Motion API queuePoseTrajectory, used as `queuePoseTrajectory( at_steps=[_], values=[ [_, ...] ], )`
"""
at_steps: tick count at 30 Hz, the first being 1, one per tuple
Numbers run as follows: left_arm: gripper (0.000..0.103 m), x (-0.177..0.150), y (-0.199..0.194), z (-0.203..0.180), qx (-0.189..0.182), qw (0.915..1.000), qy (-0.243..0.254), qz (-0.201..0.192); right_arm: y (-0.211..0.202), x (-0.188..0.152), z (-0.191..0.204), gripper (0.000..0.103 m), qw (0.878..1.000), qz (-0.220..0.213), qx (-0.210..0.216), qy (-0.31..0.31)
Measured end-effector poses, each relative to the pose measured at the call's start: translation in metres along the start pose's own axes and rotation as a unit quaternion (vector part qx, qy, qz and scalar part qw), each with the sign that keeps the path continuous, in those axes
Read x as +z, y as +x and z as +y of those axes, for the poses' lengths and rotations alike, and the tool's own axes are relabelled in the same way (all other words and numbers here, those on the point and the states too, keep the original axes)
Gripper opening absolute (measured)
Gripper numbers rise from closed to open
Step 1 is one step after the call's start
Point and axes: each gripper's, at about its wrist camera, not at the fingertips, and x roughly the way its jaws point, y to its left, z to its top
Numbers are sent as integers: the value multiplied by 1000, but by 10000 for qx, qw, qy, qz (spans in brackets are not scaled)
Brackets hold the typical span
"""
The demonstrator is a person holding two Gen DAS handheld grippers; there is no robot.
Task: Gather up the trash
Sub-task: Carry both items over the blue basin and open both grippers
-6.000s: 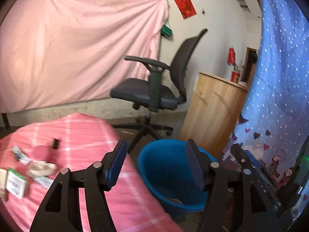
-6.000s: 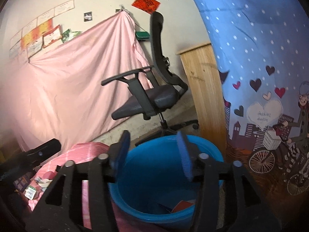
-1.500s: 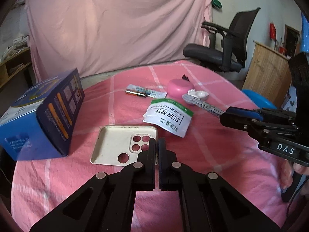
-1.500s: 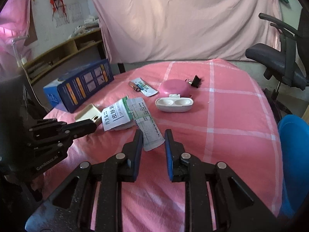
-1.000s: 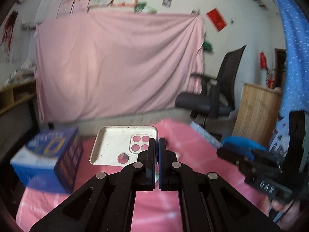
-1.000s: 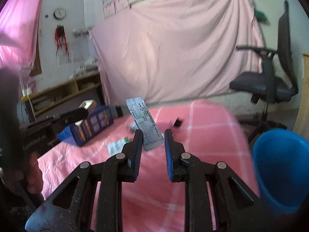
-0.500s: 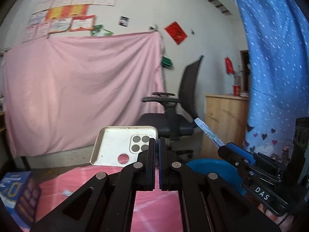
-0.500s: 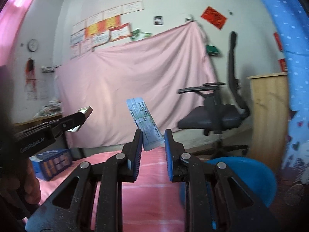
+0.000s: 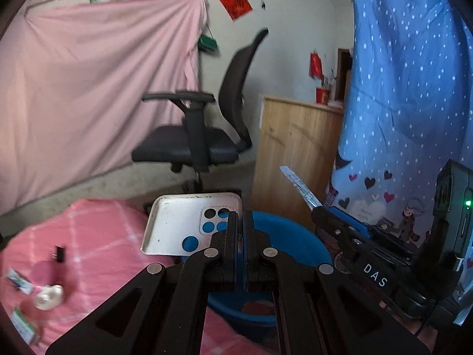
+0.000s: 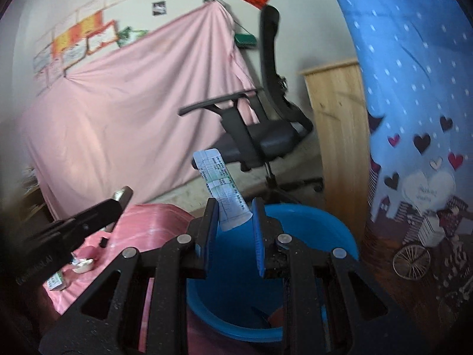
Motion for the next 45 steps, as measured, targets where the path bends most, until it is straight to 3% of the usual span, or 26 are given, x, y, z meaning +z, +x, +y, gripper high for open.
queuePoseTrajectory(
  at_steps=[5, 15, 22, 30, 36, 45],
  values=[
    [1, -4, 29, -1, -245, 9988, -185, 389, 15, -6, -18, 48, 9988, 432, -115, 222],
    [4, -7, 62, 5, -367, 9935, -510, 952, 31, -11, -40, 50, 9955, 715, -117, 610],
    [4, -14, 63, 9, -214, 9921, -620, 1068, 31, -10, -41, 51, 9955, 700, -93, 639],
    [5, -12, 45, 16, 105, 9937, -701, 864, 23, -7, -30, 51, 9976, 497, -28, 488],
    [19, -10, 22, 28, 345, 9943, -772, 649, 15, -1, -15, 54, 9990, 250, 123, 344],
    [55, -8, -31, 57, 1036, 9893, -1026, -41, 3, 5, 21, 71, 9988, -129, 475, 16]
  ],
)
